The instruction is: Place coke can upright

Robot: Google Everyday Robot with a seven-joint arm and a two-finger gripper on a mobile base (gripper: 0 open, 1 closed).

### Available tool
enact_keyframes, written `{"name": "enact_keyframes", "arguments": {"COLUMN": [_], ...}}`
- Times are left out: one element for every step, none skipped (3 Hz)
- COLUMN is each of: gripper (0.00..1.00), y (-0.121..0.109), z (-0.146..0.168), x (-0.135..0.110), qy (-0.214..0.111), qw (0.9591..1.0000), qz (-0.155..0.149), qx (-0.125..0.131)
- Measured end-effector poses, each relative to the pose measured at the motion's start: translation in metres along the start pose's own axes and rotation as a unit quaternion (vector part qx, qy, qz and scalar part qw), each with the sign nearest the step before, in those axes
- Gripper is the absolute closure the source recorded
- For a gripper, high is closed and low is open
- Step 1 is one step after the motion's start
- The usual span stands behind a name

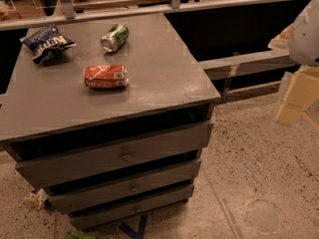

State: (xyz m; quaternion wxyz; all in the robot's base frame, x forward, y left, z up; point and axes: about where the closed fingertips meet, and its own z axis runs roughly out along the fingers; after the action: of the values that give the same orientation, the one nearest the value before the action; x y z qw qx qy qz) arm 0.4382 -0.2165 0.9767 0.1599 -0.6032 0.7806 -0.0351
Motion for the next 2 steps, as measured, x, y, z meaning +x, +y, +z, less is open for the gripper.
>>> {"name": "enact_keyframes", "arguments": {"gripper": [0.0,0.0], "y": [-0.005,-0.023], "z": [0.002,0.013], "x": [-0.006,-0.02], "qy": [0.001,-0.004], "qw": [1.0,0.9999], "qz": [-0.006,-0.006], "qx": [0.007,0.015]}}
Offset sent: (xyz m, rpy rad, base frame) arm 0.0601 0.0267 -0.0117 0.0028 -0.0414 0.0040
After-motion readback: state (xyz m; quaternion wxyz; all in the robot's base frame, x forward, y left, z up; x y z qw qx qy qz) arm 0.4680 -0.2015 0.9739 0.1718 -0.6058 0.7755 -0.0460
